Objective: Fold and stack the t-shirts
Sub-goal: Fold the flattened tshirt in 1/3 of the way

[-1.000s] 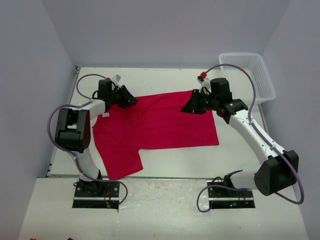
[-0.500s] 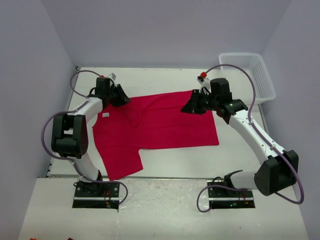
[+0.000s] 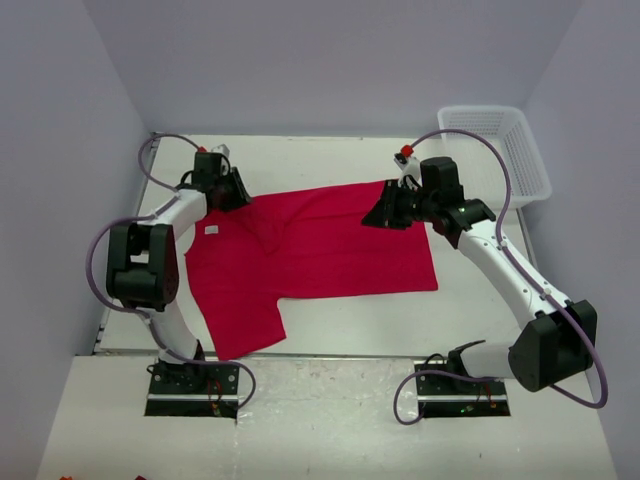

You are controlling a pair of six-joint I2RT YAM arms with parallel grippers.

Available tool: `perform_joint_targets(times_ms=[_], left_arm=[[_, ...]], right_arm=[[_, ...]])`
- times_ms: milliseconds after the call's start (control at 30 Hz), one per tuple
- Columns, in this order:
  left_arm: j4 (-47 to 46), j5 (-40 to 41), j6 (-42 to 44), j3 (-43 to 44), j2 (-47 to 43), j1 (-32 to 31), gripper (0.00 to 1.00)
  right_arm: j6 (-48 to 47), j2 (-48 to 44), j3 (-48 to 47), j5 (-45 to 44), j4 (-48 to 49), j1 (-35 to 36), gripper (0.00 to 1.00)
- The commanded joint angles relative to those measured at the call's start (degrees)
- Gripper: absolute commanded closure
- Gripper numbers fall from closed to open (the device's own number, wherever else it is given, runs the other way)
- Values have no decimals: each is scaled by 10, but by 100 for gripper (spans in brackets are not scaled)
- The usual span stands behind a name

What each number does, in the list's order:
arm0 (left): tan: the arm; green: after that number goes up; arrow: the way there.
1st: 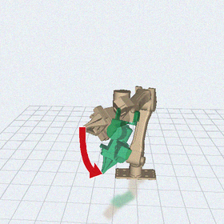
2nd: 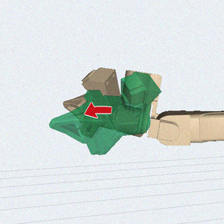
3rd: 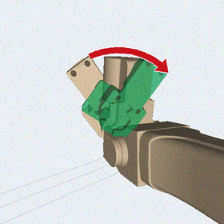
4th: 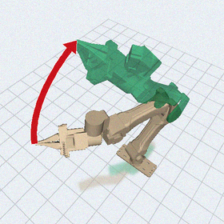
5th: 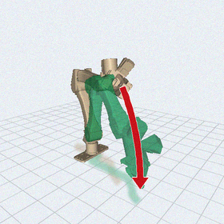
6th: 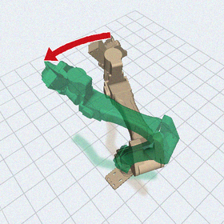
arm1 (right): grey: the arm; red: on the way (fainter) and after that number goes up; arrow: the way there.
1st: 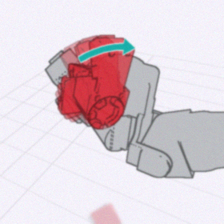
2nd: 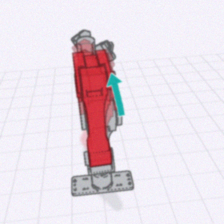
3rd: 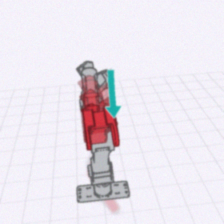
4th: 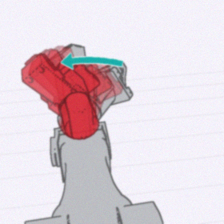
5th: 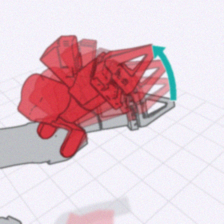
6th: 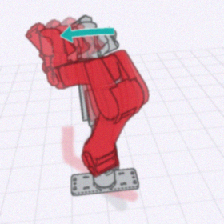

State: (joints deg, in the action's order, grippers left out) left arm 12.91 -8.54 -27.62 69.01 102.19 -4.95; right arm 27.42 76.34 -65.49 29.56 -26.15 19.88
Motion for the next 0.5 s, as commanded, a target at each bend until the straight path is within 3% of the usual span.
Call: perform_joint_targets(times_ms=[0, 467], left_arm=[[-15, -12, 15, 24, 35, 5, 63], [-42, -66, 4, 59, 115, 8, 66]], right_arm=[[-2, -9, -12, 3, 2, 3, 83], [-11, -2, -26, -4, -8, 2, 82]])
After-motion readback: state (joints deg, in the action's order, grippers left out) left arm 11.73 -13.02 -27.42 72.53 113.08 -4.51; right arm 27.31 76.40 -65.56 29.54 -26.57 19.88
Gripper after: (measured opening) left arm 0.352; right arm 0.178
